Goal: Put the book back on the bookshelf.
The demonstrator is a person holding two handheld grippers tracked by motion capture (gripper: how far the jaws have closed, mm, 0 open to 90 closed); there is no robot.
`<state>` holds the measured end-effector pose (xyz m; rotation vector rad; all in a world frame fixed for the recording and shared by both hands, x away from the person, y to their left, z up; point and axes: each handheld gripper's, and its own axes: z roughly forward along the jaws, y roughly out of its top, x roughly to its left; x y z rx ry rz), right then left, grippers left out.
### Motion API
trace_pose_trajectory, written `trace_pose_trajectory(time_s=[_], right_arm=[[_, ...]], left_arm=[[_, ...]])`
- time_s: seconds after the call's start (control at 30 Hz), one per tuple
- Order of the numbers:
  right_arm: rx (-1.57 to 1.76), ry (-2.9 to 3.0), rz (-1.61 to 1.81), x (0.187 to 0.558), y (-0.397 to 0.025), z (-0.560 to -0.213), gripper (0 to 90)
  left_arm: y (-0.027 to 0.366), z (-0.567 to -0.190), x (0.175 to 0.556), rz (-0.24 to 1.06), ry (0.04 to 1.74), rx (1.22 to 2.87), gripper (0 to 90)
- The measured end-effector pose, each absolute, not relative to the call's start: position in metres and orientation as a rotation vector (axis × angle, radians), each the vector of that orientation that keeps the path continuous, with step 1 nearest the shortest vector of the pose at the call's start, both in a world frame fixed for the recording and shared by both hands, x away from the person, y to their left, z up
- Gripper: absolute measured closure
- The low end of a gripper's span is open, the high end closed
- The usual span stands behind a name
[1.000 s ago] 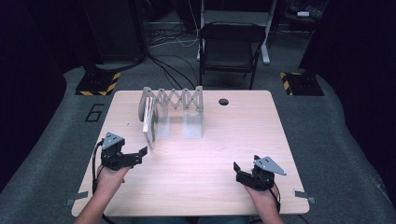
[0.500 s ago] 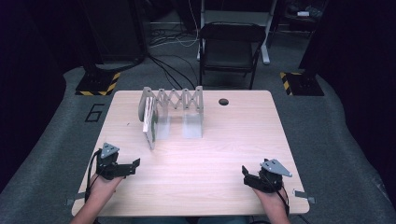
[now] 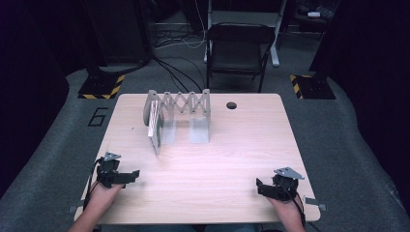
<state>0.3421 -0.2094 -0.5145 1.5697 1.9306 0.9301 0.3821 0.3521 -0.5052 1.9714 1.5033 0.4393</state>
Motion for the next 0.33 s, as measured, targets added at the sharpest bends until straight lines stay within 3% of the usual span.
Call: trace_pose_trajectory(time_s=[0.33], right_arm=[[1.598,1.964,0.919,0.3453,-0.2110,-0.5170,0.0]], left_arm=[[0.3544,-0.5036,0.3832,0.441,1.535,1.954,0.2]])
